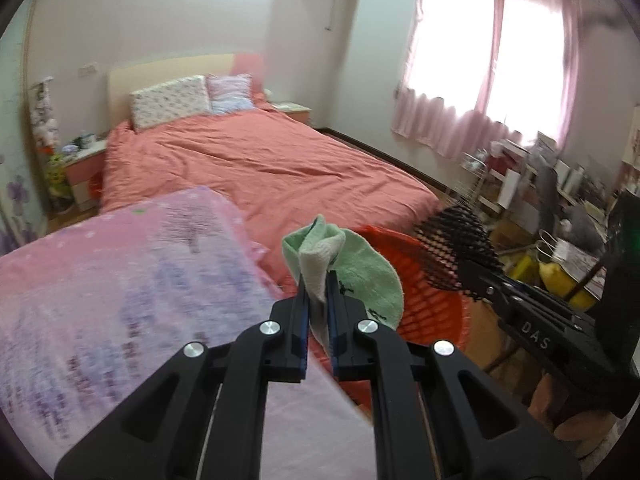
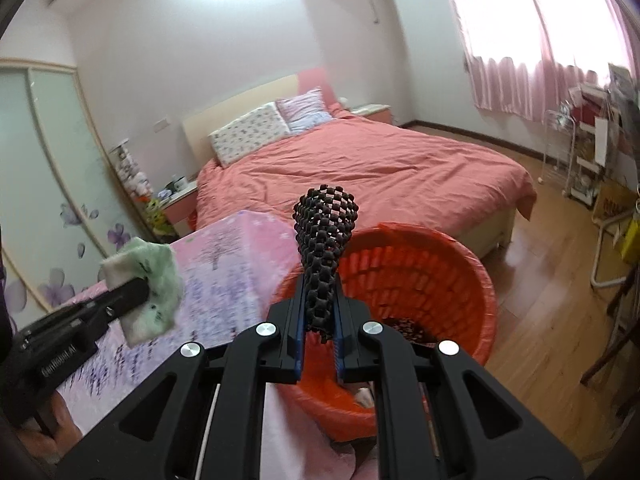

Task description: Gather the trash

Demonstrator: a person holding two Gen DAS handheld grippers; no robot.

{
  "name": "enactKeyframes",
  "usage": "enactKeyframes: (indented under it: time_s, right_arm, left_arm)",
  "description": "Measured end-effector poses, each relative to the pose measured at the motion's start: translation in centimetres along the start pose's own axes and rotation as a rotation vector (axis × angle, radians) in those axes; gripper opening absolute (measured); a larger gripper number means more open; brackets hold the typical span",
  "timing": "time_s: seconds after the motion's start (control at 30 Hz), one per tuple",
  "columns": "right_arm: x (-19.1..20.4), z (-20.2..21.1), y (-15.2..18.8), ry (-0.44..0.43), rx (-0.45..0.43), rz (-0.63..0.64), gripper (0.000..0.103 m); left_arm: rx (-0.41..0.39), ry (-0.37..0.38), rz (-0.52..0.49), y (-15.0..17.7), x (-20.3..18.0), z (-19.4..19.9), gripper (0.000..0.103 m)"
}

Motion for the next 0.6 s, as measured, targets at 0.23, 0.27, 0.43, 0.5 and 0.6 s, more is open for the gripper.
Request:
enactKeyframes:
  time_s: [0.23,0.27,0.43,0.5,0.6]
  right_arm:
    - [-2.6,-4.4,0.2,0.022,0.060,-0.050,0.030]
    - [-3.0,-4.4,0.5,0.030,0.065,-0.054,0.035]
    - [-3.6,-4.0,1.8,0.069,0.056,-0.047,0.066]
    - [-3.6,-3.3,2.0,0.084,0.048,-0.043,0.074]
    - [-3.3,-1.7,1.7,0.103,0.011,-0.027,0.087]
  left_arm:
    - [0.069,0.013,-0.006,0.5,-1.0,-7.1,0.042]
    - [0.078,0.000,-0.006,0.7,-0.7,-7.8,0.045]
    - [0.094,-0.059,0.013,1.9,1.8,-7.8,0.057]
    - [0.085,-0.087,0.012,2.4,2.9,-6.5,0.062]
    - [0.054,-0.127,0.017,3.0,4.1,-3.7,0.072]
Point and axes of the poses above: each gripper's, at about its wrist camera, not at the fingertips, and z roughly against the way its jaws point, x to its left, y to its underside, the point moved 10 cm from there along -z, roughly the way its jaws point, and after that the axes turned 13 degrees about y, right-handed, at the moved point
